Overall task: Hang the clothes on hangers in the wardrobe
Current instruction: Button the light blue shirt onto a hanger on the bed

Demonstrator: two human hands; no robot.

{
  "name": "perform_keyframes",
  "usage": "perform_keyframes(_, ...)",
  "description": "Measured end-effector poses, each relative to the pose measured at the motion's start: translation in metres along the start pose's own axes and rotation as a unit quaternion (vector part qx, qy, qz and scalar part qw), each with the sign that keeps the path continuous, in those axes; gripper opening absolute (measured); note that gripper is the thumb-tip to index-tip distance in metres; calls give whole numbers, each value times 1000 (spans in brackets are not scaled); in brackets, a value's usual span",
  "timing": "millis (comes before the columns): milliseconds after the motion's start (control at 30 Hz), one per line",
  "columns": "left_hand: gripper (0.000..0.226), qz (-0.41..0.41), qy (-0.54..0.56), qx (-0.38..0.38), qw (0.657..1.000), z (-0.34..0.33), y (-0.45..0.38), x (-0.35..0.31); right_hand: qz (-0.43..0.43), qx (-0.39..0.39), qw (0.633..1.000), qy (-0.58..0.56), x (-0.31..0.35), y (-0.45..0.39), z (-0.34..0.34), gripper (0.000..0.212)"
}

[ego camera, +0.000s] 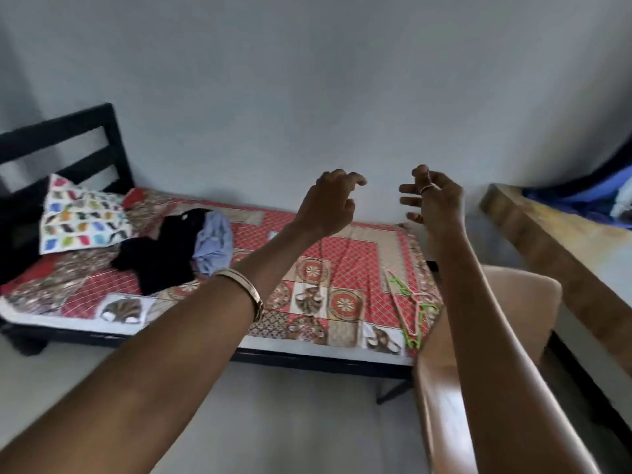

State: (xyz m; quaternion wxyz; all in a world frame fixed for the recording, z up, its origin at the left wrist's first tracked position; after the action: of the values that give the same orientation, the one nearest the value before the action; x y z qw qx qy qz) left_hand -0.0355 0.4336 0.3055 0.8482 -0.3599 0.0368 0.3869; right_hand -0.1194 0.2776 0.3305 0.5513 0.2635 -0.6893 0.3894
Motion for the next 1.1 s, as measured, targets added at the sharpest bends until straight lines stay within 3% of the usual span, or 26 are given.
perform_keyframes(67, 44, 31, 22, 7, 999, -2, 10, 30, -8, 6, 1000, 0, -18, -3, -25, 18)
perform_keyframes(167, 41, 136, 26, -11, 990, 15, 11, 147, -23, 71, 997, 5, -63, -33, -138, 21)
perform_keyframes(233, 39, 184, 56, -8, 981, 15, 17, 179, -31, 85, 996, -5, -79, -40, -159, 23)
perform_keyframes(333, 33, 290, 65, -22, 955, 25, 17, 302, -58, 148, 987, -15, -135, -72, -272, 30)
perform_keyframes(400, 31, 318, 71, -18, 945, 23, 24, 336, -63, 155, 986, -23, -153, -78, -294, 29)
perform_keyframes(600, 23, 434, 67, -4, 898, 18, 5, 502, -121, 249, 961, -8, -243, -140, -457, 19)
perform_keyframes(667, 20, 476, 60, 18, 877, 11, 0, 553, -132, 270, 953, 41, -278, -159, -505, 27)
perform_keyframes(900, 13, 563, 79, 50, 821, -29, 9, 685, -223, 308, 910, 164, -391, -192, -583, 25)
perform_keyframes(1000, 15, 593, 92, 84, 795, -80, 5, 781, -241, 316, 886, 239, -490, -216, -639, 11)
perform_keyframes(1067, 16, 601, 96, 99, 787, -89, 13, 791, -255, 336, 852, 312, -519, -213, -642, 26)
perform_keyframes(1100, 17, 608, 96, 120, 779, -112, 16, 828, -278, 339, 830, 346, -559, -221, -661, 37)
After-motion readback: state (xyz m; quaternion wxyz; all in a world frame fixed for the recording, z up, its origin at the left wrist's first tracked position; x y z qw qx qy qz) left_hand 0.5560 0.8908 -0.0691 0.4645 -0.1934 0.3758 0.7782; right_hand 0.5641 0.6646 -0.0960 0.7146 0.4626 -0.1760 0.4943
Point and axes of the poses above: each hand's wrist, its own y-axis away from the middle knuckle, its own z-axis out of the back of the hand, x = y × z, the point moved 4 cm from there along -y, towards the middle knuckle, and after that the axes turned 10 degrees about -y, right-handed, at the moved point
